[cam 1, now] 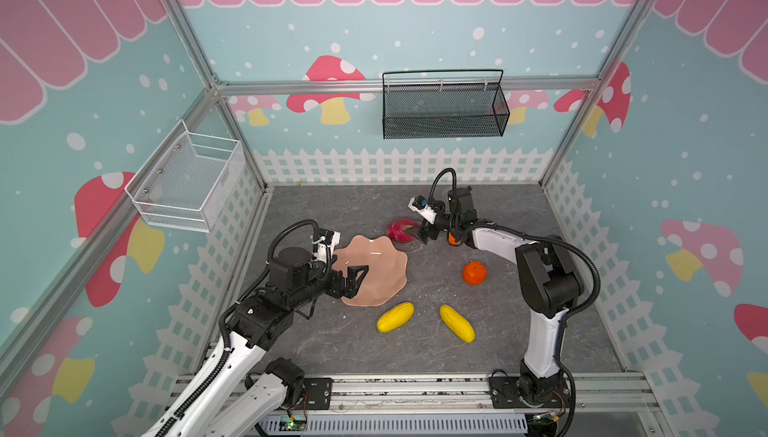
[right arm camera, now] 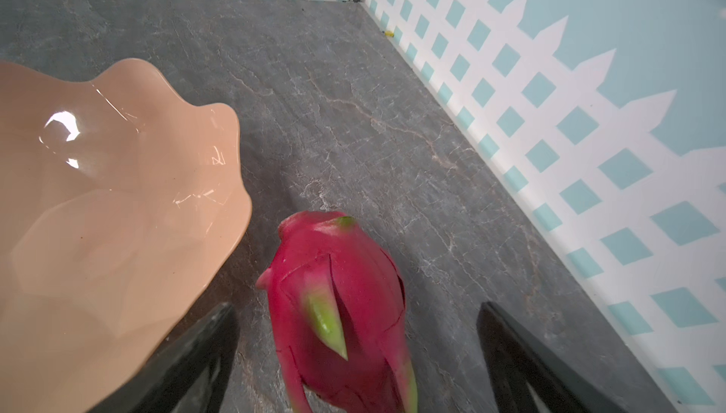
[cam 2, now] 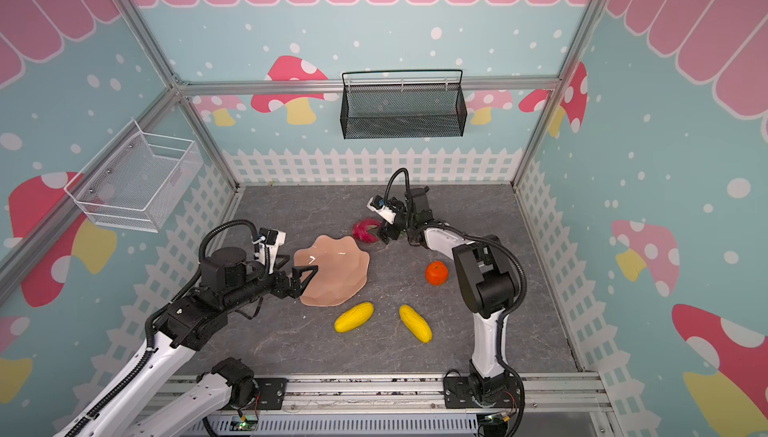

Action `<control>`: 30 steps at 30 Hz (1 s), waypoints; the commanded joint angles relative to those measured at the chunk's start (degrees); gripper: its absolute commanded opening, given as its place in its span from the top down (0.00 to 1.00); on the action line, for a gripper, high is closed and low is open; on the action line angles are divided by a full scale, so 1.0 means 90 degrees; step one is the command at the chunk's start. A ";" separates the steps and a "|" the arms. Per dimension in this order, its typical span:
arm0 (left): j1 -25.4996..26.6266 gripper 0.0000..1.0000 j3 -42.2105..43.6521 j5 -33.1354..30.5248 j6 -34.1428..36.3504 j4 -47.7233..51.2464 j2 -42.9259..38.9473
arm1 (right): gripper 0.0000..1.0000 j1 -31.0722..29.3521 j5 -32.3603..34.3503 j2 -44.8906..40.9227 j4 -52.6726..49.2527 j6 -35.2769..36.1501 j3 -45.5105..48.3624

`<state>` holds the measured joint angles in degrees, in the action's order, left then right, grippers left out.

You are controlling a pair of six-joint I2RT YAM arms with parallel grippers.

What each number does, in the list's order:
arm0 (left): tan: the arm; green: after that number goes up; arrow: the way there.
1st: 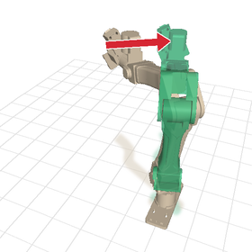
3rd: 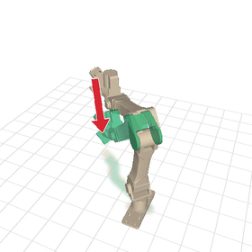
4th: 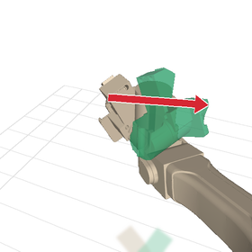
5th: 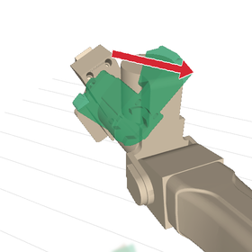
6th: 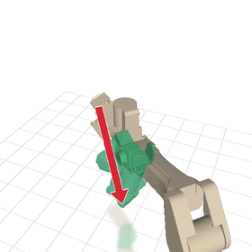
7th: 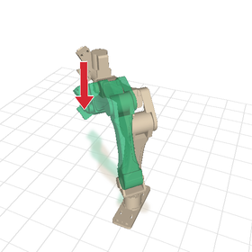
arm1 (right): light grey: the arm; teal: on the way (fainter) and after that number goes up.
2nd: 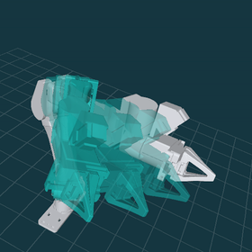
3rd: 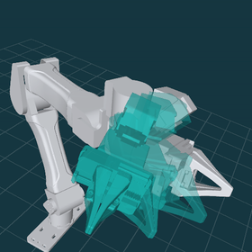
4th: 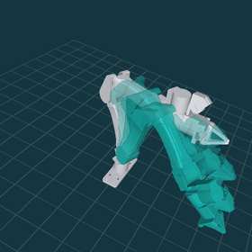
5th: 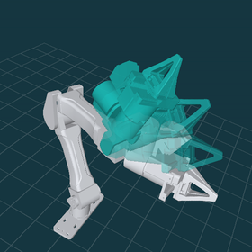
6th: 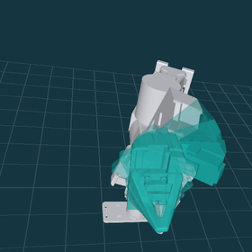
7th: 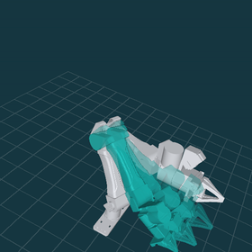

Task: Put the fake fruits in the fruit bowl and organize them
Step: 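Reach the right gripper to the pink dragon fruit and grasp it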

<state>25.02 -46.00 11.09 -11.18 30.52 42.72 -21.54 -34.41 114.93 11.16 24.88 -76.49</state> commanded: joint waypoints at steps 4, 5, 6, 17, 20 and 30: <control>-0.0314 0.00 0.0206 0.0400 -0.0182 -0.0115 -0.0112 | 0.02 -0.0145 0.0016 0.0641 -0.0608 0.0323 -0.0614; -0.0343 0.00 0.0224 0.0413 -0.0200 -0.0155 -0.0153 | 0.02 -0.0158 0.0068 0.0720 -0.0634 0.0321 -0.0664; -0.0383 0.00 0.0254 0.0433 -0.0227 -0.0203 -0.0192 | 0.02 -0.0173 0.0096 0.0791 -0.0651 0.0326 -0.0707; -0.0763 0.00 0.0394 0.0836 -0.0446 -0.0393 -0.0270 | 0.31 -0.0234 0.0335 0.1329 -0.0975 0.0216 -0.1398; -0.0778 0.00 0.0431 0.0819 -0.0472 -0.0389 -0.0330 | 0.43 -0.0232 0.0360 0.1537 -0.1335 0.0197 -0.1908; -0.0817 0.00 0.0560 0.0684 -0.0523 -0.0430 -0.0587 | 0.52 -0.0257 0.0258 0.0437 -0.0384 -0.0864 -0.1585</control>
<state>18.02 -41.80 17.19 -15.25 27.14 38.33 -23.33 -30.48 125.71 2.26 20.97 -93.56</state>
